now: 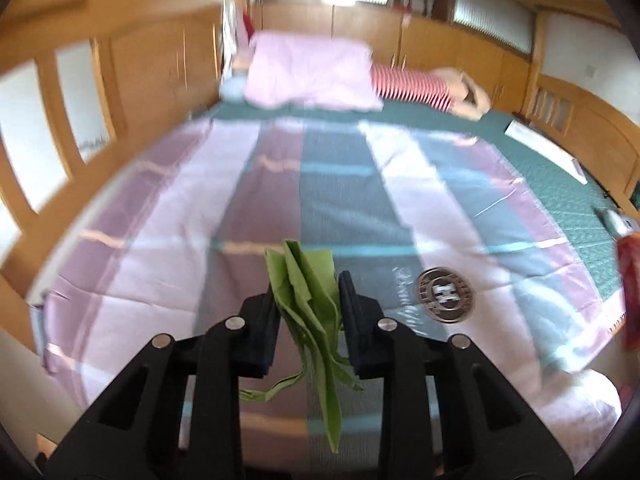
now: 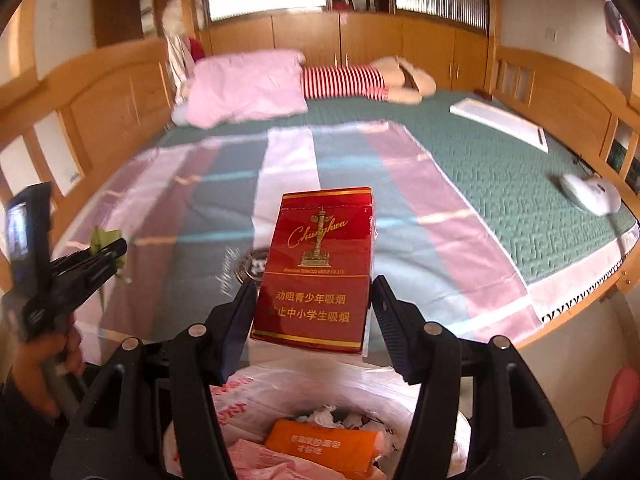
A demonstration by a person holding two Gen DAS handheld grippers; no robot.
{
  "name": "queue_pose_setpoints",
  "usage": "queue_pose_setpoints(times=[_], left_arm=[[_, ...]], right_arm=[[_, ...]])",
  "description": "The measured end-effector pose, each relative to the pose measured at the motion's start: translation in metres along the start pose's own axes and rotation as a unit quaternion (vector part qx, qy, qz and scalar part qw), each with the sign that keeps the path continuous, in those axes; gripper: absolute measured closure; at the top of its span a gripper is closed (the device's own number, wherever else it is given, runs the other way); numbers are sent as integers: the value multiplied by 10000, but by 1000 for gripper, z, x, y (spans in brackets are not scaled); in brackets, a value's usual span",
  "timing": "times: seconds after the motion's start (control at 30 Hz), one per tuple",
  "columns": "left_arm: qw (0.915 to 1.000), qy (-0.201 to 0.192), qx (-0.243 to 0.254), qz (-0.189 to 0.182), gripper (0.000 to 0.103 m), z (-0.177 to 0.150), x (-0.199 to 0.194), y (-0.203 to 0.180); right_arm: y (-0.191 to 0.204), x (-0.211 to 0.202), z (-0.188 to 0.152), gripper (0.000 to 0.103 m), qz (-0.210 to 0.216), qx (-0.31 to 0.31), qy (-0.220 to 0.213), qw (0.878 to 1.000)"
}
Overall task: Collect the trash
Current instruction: 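Carry the red box and green wrapper over the white bag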
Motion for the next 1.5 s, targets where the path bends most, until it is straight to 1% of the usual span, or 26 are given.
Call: queue_pose_setpoints(times=[0.03, 0.2, 0.27, 0.4, 0.5, 0.7, 0.93, 1.07, 1.23, 1.33, 1.5], left_arm=[[9998, -190, 33, -12, 75, 3, -24, -2], [9962, -852, 156, -28, 74, 17, -104, -11], [9946, -1021, 165, -13, 74, 19, -128, -10], [9924, -1218, 169, -30, 74, 18, -167, -13], [9909, -1335, 163, -55, 74, 15, -187, -12], [9895, -1423, 223, -104, 74, 4, -217, -17], [9861, -1607, 388, -184, 74, -5, -245, -32], [9844, -1653, 533, -287, 74, -14, -254, -47], [9827, -1675, 681, -398, 74, -20, -259, -62], [9828, -1640, 726, -439, 74, -23, -258, -66], [9834, -1586, 727, -489, 74, -25, -256, -67]], right_arm=[[3, -7, 1, 45, 40, -9, -86, 10000], [11, -45, 7, 45, 159, -75, -473, 9987], [10, -60, 7, 45, 178, -70, -595, 9980], [6, -82, 5, 45, 147, -111, -761, 9969], [3, -100, 3, 44, 76, -153, -902, 9958], [-11, -130, -2, 45, 56, -44, -1133, 9935], [-20, -162, -14, 45, 46, -108, -1308, 9913], [-26, -167, -22, 44, 19, -133, -1265, 9919], [-28, -161, -33, 44, 58, -198, -1095, 9938], [-25, -155, -38, 44, 51, -272, -1005, 9946], [-24, -154, -39, 44, 115, -265, -983, 9947]])
Point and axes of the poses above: each gripper's, at about its wrist camera, not at the fingertips, and x roughly the way its jaws point, y to its left, z to its top, the point moved 3 cm from there along x, roughly the way its jaws point, and after that the axes turned 6 degrees about -x, right-handed, at the moved point
